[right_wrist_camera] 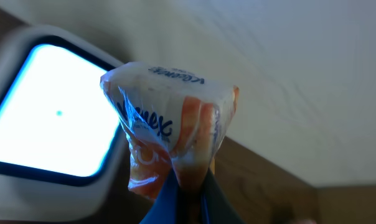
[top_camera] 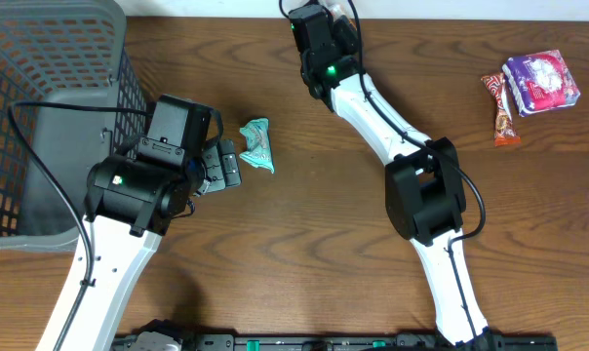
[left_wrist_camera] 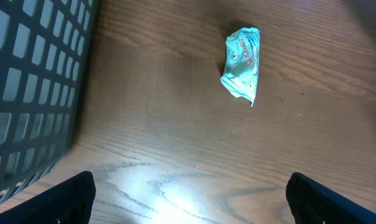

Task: Scan the item barcode
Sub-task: 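Hold the orange box up in front of the scanner, then carry the orange box right and place it near the chocolate bar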

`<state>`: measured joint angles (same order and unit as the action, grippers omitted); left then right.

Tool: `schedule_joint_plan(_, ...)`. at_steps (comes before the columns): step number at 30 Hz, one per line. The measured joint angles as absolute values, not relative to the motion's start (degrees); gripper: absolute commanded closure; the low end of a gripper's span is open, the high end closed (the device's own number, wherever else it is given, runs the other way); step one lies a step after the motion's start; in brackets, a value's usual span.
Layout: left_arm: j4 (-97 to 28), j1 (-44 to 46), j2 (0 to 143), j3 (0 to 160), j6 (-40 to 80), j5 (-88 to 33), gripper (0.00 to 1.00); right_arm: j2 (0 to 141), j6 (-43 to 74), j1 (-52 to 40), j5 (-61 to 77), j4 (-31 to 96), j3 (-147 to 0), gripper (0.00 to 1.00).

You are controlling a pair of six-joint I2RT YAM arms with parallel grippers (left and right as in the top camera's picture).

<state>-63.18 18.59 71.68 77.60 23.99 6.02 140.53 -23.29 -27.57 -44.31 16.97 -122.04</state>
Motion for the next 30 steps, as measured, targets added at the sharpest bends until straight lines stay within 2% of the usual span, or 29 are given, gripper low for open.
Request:
schedule_joint_plan(4,-63.18,18.59,71.68,77.60,23.99,6.02,0.02,140.05,-16.82,-25.67,-45.87,25.74,-123.15,0.99)
schedule_joint_plan(8,-63.20,18.59,71.68,77.60,23.99,6.02,0.02,137.51,-8.75,-19.84,-42.50,36.32,-123.20,0.99)
schedule_joint_plan(10,-63.16,18.59,71.68,77.60,23.99,6.02,0.02,134.76,-4.99,-13.15,-40.49,42.87,-123.33,0.99)
schedule_joint_plan(16,-63.18,18.59,71.68,77.60,23.99,6.02,0.02,131.44,-3.16,0.91,-39.99,54.17,-124.05,0.99)
schedule_joint_plan(25,-63.16,18.59,71.68,77.60,23.99,6.02,0.02,131.33,-1.96,14.96,-34.04,60.36,-123.63,0.98)
schedule_joint_plan(30,-63.16,18.59,71.68,77.60,23.99,6.02,0.02,131.33,4.45,19.68,-27.97,61.10,-123.55,0.99)
